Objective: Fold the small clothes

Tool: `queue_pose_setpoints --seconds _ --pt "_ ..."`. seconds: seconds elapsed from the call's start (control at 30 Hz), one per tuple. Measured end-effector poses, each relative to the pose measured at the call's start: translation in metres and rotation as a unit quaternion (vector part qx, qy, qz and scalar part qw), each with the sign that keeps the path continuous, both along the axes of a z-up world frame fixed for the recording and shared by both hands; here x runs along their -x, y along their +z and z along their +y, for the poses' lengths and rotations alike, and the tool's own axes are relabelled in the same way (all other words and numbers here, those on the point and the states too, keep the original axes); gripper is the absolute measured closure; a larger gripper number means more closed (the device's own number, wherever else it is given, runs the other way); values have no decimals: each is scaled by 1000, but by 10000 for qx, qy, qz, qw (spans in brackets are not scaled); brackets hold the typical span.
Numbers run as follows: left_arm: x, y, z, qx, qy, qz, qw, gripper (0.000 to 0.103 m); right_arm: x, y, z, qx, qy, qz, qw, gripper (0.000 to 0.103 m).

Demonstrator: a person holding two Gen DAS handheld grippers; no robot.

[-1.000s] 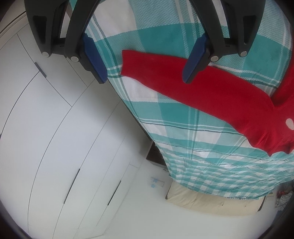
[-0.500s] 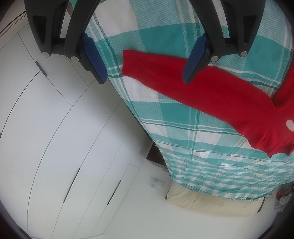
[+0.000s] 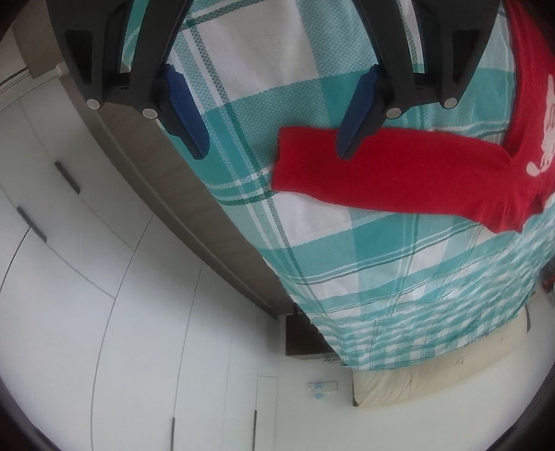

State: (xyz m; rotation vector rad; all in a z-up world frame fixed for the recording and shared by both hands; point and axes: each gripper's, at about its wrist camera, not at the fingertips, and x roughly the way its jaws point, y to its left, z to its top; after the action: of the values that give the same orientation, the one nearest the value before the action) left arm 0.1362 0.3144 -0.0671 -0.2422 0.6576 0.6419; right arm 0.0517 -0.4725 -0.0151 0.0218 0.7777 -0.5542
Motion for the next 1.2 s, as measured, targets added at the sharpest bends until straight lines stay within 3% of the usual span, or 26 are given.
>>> queue_pose_setpoints --seconds 0.23,0.5,0.8,1.2 --pt "-1 0 -4 -86 -67 53 9999 10 22 62 132 900 953 13 9914 20" --pt "2 1 3 155 -50 -5 9999 10 18 81 221 1634 1531 -6 9746 20" --pt "8 1 14 475 63 -92 9988 10 17 88 261 2034 1745 -14 9634 20" --pt "9 0 17 520 82 -96 9986 10 20 87 268 2311 1713 83 9577 20"
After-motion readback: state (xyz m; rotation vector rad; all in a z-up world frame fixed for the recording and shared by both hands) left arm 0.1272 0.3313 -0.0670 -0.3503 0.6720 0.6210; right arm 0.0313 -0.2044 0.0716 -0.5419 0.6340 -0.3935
